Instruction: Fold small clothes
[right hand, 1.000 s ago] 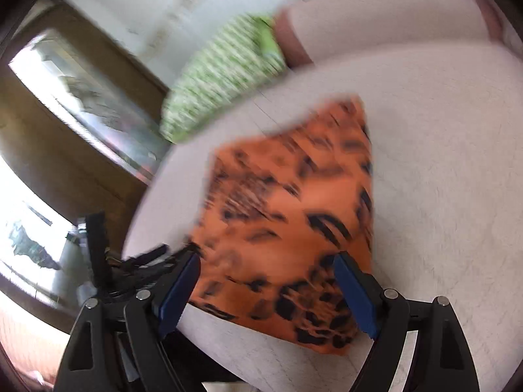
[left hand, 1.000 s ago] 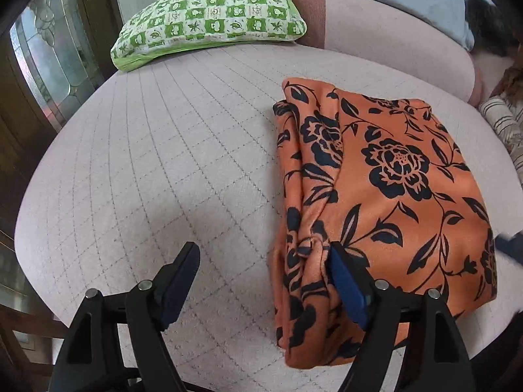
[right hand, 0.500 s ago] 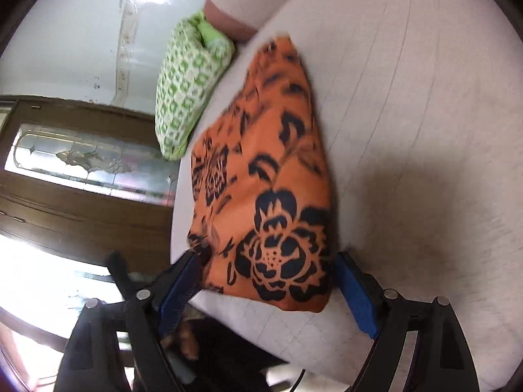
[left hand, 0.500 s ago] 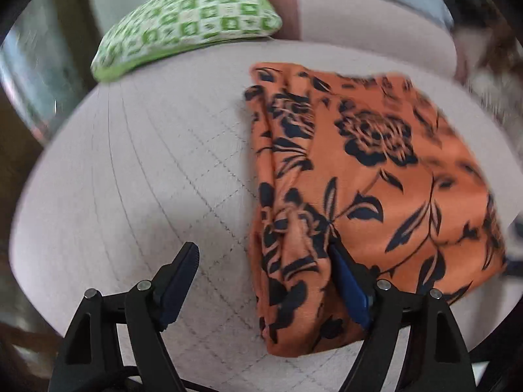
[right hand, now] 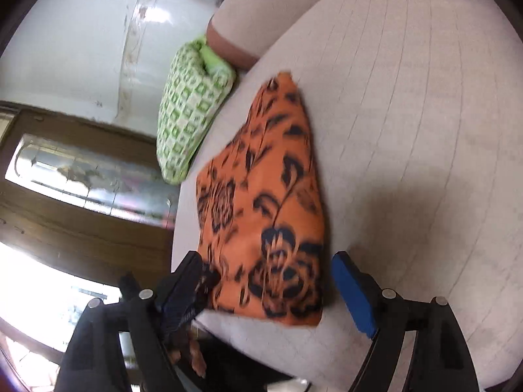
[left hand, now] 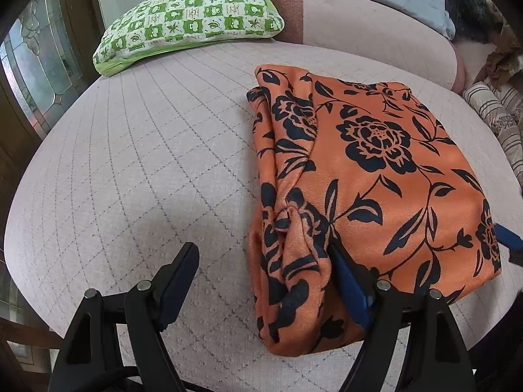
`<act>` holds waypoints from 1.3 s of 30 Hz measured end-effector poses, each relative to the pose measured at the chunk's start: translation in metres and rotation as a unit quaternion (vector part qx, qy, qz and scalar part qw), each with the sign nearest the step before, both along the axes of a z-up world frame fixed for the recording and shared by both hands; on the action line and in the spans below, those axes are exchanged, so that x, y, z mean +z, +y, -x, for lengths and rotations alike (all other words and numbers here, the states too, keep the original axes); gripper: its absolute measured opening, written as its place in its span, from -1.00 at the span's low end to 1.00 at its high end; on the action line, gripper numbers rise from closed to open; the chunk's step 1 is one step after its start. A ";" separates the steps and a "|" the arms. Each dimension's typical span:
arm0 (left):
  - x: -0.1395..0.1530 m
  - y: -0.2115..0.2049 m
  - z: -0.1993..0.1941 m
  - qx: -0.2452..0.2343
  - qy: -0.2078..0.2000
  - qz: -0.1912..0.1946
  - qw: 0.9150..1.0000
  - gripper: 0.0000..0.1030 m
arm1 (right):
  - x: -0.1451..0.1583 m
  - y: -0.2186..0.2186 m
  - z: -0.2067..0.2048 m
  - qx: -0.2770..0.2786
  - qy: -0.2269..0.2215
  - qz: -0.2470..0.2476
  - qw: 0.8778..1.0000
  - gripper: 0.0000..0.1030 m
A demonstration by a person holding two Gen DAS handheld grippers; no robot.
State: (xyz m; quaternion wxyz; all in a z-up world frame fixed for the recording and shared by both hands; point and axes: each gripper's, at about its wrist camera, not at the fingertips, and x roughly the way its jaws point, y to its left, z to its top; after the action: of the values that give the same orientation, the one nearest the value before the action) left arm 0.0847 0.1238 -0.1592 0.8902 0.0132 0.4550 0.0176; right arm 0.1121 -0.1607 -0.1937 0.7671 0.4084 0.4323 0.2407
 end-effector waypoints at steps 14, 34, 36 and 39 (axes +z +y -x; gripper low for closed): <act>-0.002 0.011 0.000 -0.005 -0.004 0.025 1.000 0.65 | -0.024 0.033 -0.053 0.028 0.029 0.074 0.996 -0.05; 0.027 0.027 0.004 0.010 -0.046 0.090 0.995 0.64 | -0.021 0.014 -0.040 0.023 0.022 0.040 0.999 0.32; 0.038 0.036 -0.005 0.010 -0.052 0.146 0.988 0.65 | -0.018 0.013 -0.043 0.026 0.014 0.038 0.999 0.32; 0.033 0.039 -0.030 -0.006 -0.019 0.192 0.981 0.65 | -0.013 0.015 -0.053 0.034 0.003 0.035 0.999 0.32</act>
State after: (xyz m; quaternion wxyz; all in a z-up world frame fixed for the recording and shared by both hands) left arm 0.1149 0.1633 -0.1259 0.8848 -0.1561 0.4327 -0.0750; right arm 0.1648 -0.1454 -0.2070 0.7709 0.3672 0.4564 0.2500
